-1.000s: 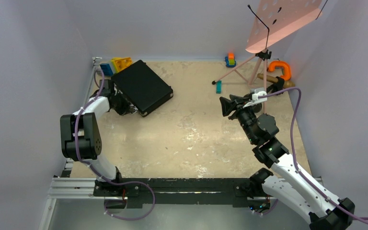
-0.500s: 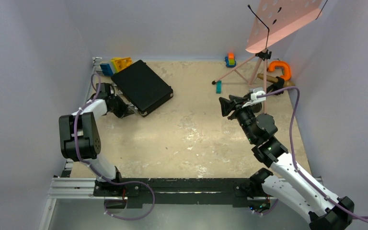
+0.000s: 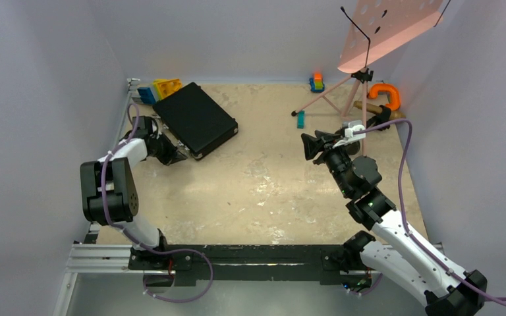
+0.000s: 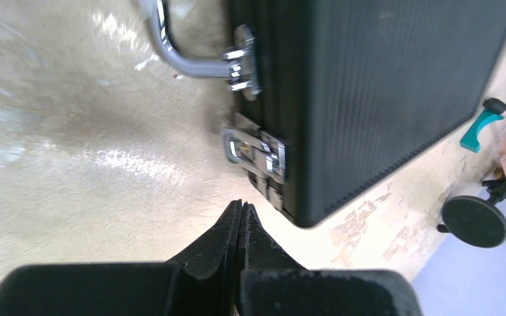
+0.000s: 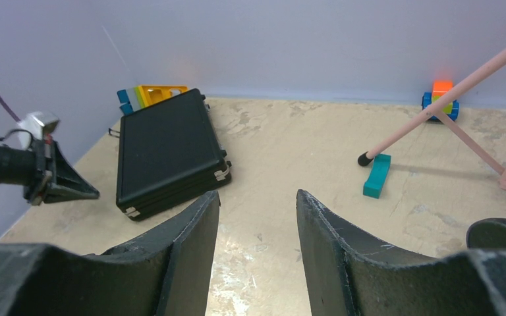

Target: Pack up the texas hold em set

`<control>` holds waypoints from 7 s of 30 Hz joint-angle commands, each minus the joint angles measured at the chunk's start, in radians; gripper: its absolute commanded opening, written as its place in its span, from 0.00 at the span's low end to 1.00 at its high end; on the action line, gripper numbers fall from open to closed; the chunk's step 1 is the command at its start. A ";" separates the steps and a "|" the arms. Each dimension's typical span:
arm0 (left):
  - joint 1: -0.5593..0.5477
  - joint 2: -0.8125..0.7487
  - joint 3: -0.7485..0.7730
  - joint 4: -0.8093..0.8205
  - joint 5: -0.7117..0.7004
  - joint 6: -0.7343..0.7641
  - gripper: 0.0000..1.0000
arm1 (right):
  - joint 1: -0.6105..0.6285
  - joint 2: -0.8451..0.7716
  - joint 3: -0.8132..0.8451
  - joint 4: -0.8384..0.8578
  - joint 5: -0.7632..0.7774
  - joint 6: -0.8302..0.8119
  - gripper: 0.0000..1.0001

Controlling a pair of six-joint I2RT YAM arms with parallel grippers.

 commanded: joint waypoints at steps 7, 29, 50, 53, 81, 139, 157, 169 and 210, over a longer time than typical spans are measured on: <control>-0.074 -0.133 0.182 -0.019 -0.172 0.196 0.00 | -0.003 0.023 0.003 0.049 0.007 -0.012 0.51; -0.175 0.184 0.352 -0.183 -0.236 0.254 0.00 | -0.003 0.005 -0.003 0.044 0.016 -0.015 0.51; 0.034 0.383 0.862 -0.353 -0.361 0.261 0.41 | -0.002 0.015 -0.003 0.049 0.024 -0.016 0.51; 0.047 0.449 0.939 -0.386 -0.375 0.263 0.34 | -0.002 0.021 -0.004 0.053 0.024 -0.015 0.51; 0.083 0.787 1.242 -0.633 -0.450 0.457 0.07 | -0.005 0.041 -0.003 0.061 0.020 -0.015 0.51; 0.102 0.715 1.074 -0.640 -0.528 0.578 0.67 | -0.004 0.007 -0.010 0.053 0.016 -0.015 0.51; 0.130 0.387 0.783 -0.250 -0.117 0.343 0.51 | -0.004 0.006 -0.012 0.053 0.009 -0.012 0.51; 0.055 0.518 0.872 -0.185 0.027 0.214 0.29 | -0.004 0.023 -0.012 0.058 0.014 -0.013 0.51; -0.032 0.631 1.156 -0.566 -0.340 0.326 0.14 | -0.006 -0.002 -0.021 0.056 0.018 -0.011 0.51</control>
